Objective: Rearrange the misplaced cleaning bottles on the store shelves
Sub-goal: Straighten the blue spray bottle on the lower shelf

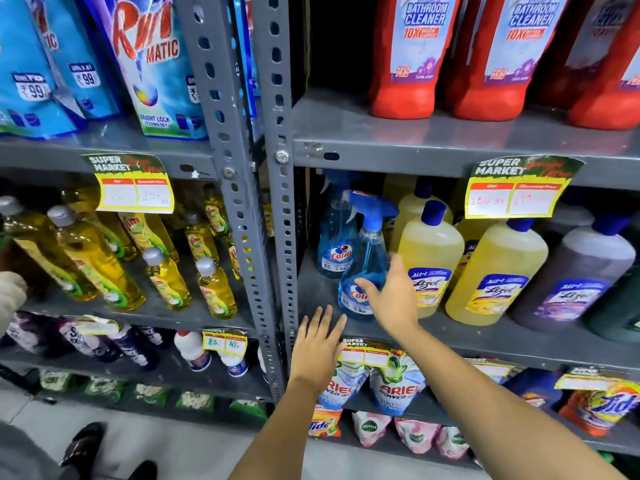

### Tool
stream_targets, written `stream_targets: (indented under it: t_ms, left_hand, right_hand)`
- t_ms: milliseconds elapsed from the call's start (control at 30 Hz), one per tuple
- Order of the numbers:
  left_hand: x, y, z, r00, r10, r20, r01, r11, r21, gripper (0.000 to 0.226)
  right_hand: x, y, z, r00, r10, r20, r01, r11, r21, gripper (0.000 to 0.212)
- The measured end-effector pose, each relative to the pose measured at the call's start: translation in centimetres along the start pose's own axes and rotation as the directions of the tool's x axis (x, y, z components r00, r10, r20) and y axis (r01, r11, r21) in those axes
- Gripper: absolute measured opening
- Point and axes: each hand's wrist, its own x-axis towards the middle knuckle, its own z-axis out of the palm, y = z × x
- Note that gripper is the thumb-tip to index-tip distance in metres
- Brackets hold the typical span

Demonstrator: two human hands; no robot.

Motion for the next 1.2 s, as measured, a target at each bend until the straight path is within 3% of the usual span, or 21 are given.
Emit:
stream_targets:
  t_ms: [333, 500, 667, 900, 1200]
  left_hand:
    - [-0.4, 0.0, 0.2, 1.0, -0.008, -0.012, 0.007, 1.0, -0.026, 0.053]
    - [-1.4, -0.3, 0.5, 0.999, 0.021, -0.036, -0.022, 0.999, -0.033, 0.054]
    - [-1.7, -0.4, 0.4, 0.998, 0.035, -0.05, -0.039, 0.997, -0.067, 0.054]
    - [-1.7, -0.4, 0.5, 0.998, 0.041, -0.039, -0.044, 0.997, -0.06, 0.056]
    - [-1.7, -0.6, 0.2, 0.997, 0.06, -0.048, -0.063, 0.996, -0.062, 0.056]
  right_hand:
    - [3.8, -0.7, 0.6, 0.965, 0.047, 0.258, -0.051, 0.999, 0.01, 0.054]
    - [5.3, -1.8, -0.5, 0.903, 0.144, 0.405, -0.15, 0.989, -0.017, 0.076]
    - [5.1, -1.7, 0.3, 0.922, 0.146, 0.36, -0.141, 0.989, -0.04, 0.066]
    - [5.0, -2.5, 0.6, 0.873, 0.09, 0.48, -0.116, 0.993, 0.025, 0.067]
    - [4.9, -2.5, 0.9, 0.882, 0.082, 0.465, -0.147, 0.983, 0.106, 0.066]
